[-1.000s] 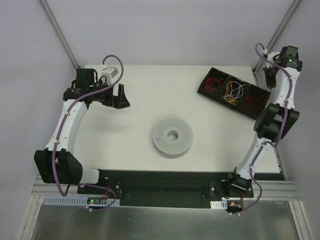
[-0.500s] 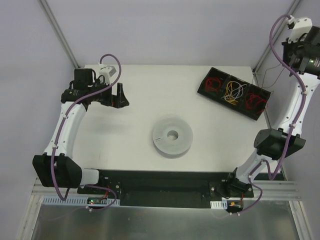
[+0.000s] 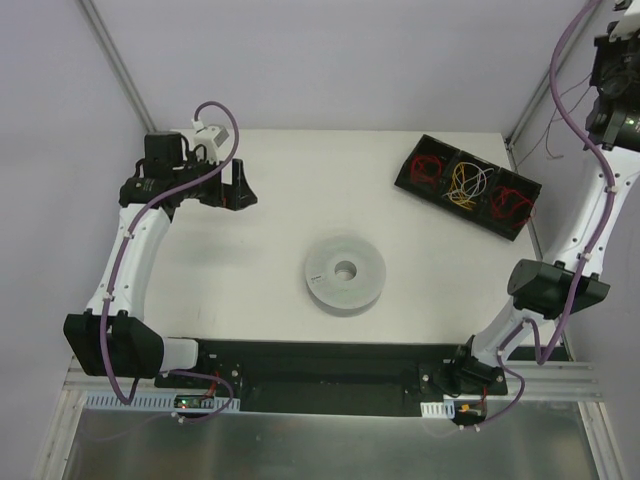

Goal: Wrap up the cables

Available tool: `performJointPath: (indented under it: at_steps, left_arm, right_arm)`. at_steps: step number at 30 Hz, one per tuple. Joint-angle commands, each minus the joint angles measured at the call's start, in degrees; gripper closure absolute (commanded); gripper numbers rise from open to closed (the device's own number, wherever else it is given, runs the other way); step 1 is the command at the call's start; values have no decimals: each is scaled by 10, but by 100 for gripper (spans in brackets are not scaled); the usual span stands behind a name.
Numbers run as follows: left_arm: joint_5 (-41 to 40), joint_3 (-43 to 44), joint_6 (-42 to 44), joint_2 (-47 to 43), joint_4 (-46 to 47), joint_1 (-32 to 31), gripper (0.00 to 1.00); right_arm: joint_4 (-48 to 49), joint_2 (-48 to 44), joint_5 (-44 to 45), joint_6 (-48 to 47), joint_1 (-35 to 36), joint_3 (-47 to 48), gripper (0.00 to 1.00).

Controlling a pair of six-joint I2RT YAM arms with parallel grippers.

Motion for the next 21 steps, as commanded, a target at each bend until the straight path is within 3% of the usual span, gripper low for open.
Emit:
performJointPath:
  at_steps: [1,7,15,21]
  left_arm:
    - [-7,27,-23,-14,26,-4,1]
    - [-15,40,-45,-15,42,-4,1]
    - [61,64,-11,-25,42,-4,1]
    - [166,68,2,-36,62,-4,1]
  right_arm:
    - [116,-45,-24,39,5,22,99]
    - [110,-78,-130,105,25,20,99]
    - [154,-117,-263,242,79,-3,99]
    - [201,-133,-342,327,159,-23,99]
